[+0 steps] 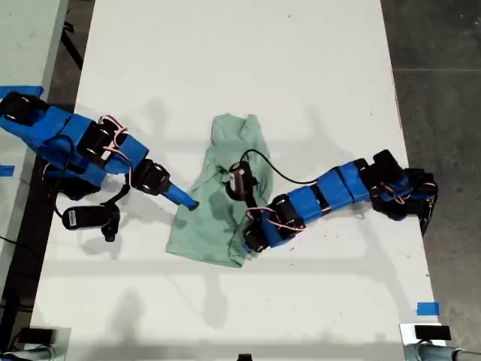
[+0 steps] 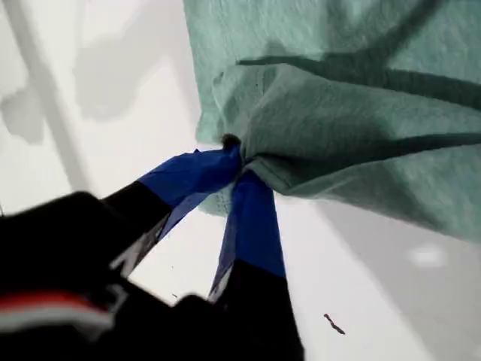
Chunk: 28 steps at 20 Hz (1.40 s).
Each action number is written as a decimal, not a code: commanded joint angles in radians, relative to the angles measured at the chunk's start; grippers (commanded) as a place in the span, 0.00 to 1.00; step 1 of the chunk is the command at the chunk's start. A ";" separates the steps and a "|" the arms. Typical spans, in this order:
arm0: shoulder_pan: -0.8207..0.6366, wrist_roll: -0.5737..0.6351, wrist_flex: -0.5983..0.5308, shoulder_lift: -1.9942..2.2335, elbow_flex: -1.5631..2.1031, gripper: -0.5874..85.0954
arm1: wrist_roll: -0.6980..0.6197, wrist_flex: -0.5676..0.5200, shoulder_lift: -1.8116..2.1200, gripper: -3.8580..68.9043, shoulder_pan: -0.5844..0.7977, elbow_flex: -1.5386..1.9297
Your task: Fold tshirt
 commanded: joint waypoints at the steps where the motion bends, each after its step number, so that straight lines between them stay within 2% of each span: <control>1: 0.009 0.003 -0.008 0.021 -0.003 0.29 | 0.006 -0.015 0.041 0.03 0.023 -0.137; 2: 0.009 0.003 -0.008 0.021 -0.002 0.29 | 0.008 0.005 0.052 0.05 0.026 -0.140; 3: 0.011 0.003 -0.008 0.021 0.000 0.29 | 0.003 0.012 0.069 0.13 0.026 -0.140; 5: 0.011 0.002 -0.014 0.021 0.006 0.29 | -0.017 -0.026 0.103 0.42 0.026 -0.137; 6: 0.011 0.002 -0.014 0.021 0.006 0.29 | -0.020 -0.069 0.117 0.50 0.028 -0.127; 7: 0.009 0.002 -0.017 0.021 0.006 0.29 | -0.075 -0.146 0.124 0.68 0.037 -0.110; 8: 0.009 0.002 -0.017 0.021 0.006 0.28 | -0.094 -0.207 0.129 0.68 0.043 -0.109; 10: 0.012 -0.003 -0.023 0.021 0.009 0.28 | -0.149 -0.302 0.167 0.62 0.058 -0.095; 13: 0.017 -0.008 -0.046 0.020 0.025 0.28 | -0.206 -0.356 0.210 0.54 0.095 -0.071; 19: 0.023 -0.008 -0.032 0.020 0.026 0.28 | -0.190 -0.173 0.364 0.47 0.092 0.060; 20: 0.025 -0.014 -0.025 0.025 0.026 0.28 | -0.192 -0.126 0.385 0.37 0.083 0.072; 23: 0.043 -0.041 0.005 0.044 0.037 0.28 | -0.173 0.061 0.416 0.28 0.043 0.067; 24: 0.049 -0.051 0.017 0.054 0.046 0.28 | -0.155 0.121 0.419 0.20 0.029 0.064; 25: 0.060 -0.067 0.034 0.066 0.058 0.28 | -0.135 0.172 0.422 0.15 0.015 0.063; 28: 0.098 -0.141 0.084 0.103 0.100 0.29 | -0.087 0.282 0.425 0.10 -0.017 0.060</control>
